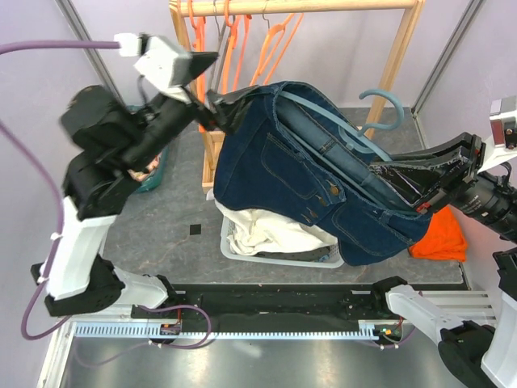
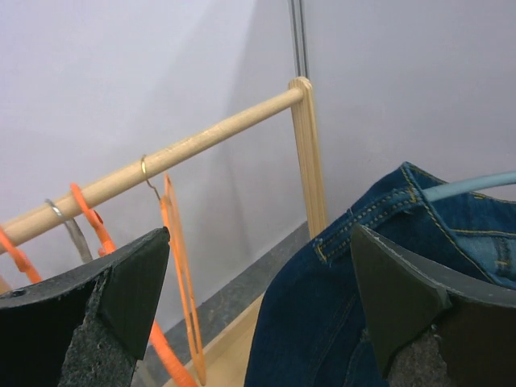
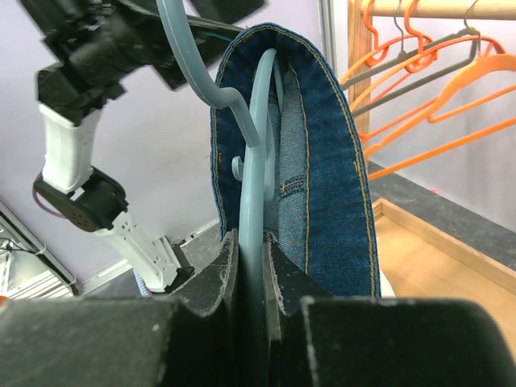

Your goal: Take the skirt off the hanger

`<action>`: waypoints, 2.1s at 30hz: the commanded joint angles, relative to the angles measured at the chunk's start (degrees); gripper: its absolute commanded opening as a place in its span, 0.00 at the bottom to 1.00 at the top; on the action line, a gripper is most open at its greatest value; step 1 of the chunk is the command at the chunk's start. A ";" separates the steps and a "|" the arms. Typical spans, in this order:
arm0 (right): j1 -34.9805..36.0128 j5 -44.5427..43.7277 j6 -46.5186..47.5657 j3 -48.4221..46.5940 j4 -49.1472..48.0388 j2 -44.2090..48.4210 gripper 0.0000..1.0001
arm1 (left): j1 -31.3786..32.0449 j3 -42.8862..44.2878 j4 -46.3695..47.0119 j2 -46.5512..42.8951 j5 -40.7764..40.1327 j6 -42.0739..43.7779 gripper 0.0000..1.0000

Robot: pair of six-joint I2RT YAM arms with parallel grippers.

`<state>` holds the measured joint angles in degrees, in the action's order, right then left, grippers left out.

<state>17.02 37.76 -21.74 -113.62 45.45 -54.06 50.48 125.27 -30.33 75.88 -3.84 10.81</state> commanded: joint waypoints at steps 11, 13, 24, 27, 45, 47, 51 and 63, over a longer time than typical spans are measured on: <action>0.04 1.97 -1.38 1.47 -9.33 1.68 0.00 | -0.12 4.54 2.03 5.77 3.65 -6.15 1.00; 0.04 1.97 -1.20 1.47 -9.42 1.68 0.00 | -0.12 4.63 1.15 5.51 6.29 -7.11 1.00; 0.04 1.53 -1.38 3.23 -9.77 1.86 0.00 | -0.12 5.94 -2.11 3.93 12.45 -13.79 1.00; 0.04 1.53 -1.73 3.85 -10.03 1.94 0.00 | -0.21 6.82 -2.11 4.37 13.24 -14.94 1.00; -0.05 1.27 -2.34 7.89 -12.75 3.17 0.00 | -0.21 5.86 -1.84 7.88 15.88 -12.48 1.00; 0.04 1.27 -2.35 8.24 -13.11 3.26 0.00 | -0.21 5.77 -1.84 8.15 15.96 -11.43 1.00; 0.04 1.18 -2.26 8.42 -13.20 3.44 0.00 | -0.21 5.68 -2.28 9.02 20.17 -8.44 0.37; 0.03 0.91 -1.91 10.08 -12.85 3.97 0.00 | 0.67 6.74 -2.81 10.78 17.20 -3.87 0.02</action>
<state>17.02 38.72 -23.79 -103.79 40.69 -50.87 50.37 130.41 -33.08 85.62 14.50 3.33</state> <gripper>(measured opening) 0.166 0.046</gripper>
